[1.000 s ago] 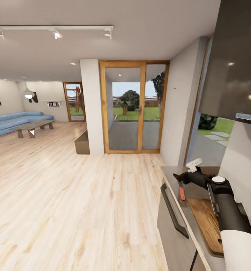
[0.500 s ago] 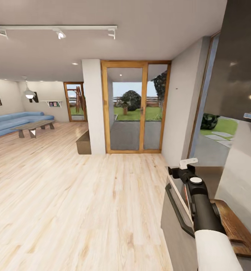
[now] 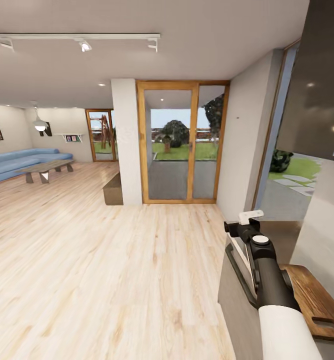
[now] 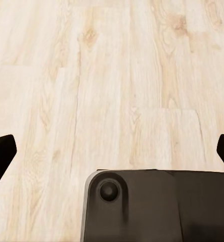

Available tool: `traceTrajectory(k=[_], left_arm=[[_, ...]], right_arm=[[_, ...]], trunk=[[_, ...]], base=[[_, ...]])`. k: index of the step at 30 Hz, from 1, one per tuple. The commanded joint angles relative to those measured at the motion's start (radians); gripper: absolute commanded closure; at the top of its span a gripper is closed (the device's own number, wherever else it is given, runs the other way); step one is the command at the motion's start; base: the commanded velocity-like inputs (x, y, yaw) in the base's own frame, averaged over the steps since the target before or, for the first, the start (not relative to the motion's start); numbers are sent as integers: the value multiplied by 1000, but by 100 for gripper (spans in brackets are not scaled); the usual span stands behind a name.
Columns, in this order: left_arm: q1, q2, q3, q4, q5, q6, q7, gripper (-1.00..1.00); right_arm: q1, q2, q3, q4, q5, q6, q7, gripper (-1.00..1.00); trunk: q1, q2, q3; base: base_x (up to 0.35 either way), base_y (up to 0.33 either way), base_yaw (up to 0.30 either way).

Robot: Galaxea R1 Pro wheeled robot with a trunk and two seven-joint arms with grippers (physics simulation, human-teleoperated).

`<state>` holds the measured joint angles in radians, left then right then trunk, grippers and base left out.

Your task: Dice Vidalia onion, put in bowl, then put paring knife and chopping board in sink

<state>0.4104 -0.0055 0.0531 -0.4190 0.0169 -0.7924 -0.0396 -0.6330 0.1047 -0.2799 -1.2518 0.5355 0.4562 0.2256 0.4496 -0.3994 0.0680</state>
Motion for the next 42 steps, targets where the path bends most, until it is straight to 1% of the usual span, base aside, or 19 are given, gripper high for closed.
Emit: traceTrajectory(k=[1,5,10,42], left_arm=[[1,-1,4,-1,1,-1,-4,-100],[1,-1,4,-1,1,-1,-4,-100],[1,-1,4,-1,0,-1,-5,-100],[1,-1,4,-1,1,-1,-5,-100]], right_arm=[[0,1,-3,-1,11,2,10,-100],[0,1,-2,-1,10,2,10,-100],[-1,1,-2,-1,10,2,10,-100],[0,1,-4,-1,10,2,11,-100]], trunk=[[0,-1,0],[0,-1,3],[0,-1,8],[0,-1,45]], base=[[0,13,-51],[0,63,-115],[0,200,-174],[0,284,-194]])
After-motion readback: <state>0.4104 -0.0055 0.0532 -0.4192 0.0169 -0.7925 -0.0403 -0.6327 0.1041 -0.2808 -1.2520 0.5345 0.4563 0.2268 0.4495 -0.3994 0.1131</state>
